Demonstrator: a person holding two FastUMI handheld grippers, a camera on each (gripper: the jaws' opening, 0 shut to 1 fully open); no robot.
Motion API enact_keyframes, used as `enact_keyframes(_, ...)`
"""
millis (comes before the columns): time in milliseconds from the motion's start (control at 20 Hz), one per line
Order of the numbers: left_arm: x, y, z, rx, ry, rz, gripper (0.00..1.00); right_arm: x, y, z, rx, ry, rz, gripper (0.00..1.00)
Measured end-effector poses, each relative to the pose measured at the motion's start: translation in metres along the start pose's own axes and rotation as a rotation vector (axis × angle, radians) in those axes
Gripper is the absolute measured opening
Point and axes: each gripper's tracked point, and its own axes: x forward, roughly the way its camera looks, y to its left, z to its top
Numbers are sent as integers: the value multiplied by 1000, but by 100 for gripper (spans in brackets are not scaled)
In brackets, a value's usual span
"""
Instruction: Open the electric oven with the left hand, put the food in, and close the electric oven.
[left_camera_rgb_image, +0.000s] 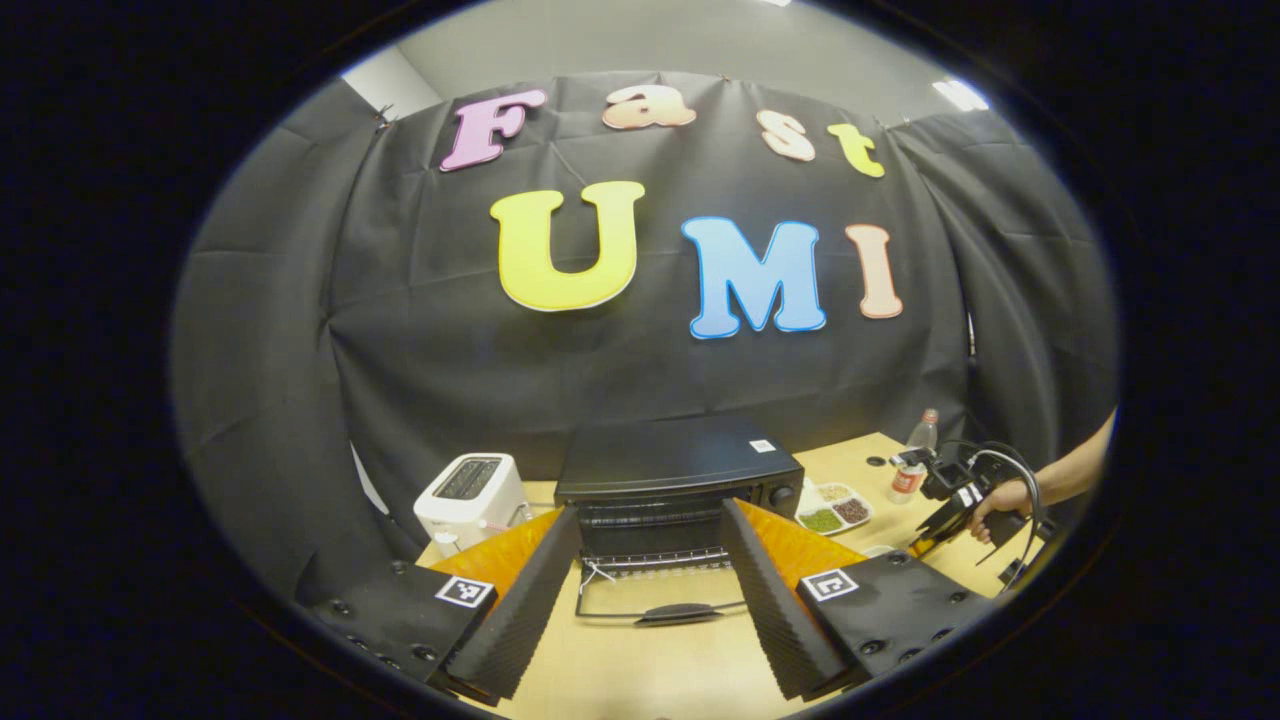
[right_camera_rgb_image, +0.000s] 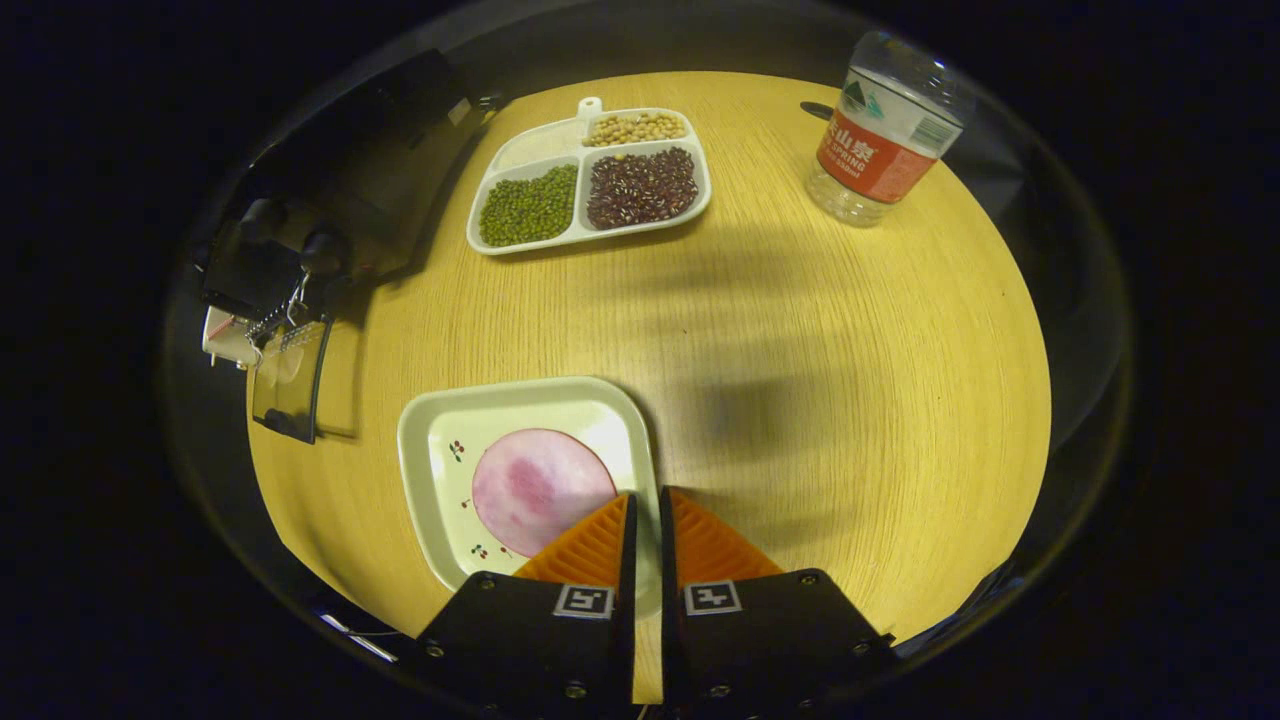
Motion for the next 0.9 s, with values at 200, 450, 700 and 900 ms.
enact_keyframes(200,-4,-11,11,-13,-25,-13,100,-5,-1,-3,60,16,86,1)
enact_keyframes(450,-8,-20,24,7,-50,-25,96,-4,-2,-4,53,3,131,1)
enact_keyframes(700,-14,-20,42,-3,-79,-16,95,-9,10,-16,175,-12,334,1)
enact_keyframes(900,-16,-18,48,-31,-89,-8,99,-25,22,-22,319,-77,531,1)
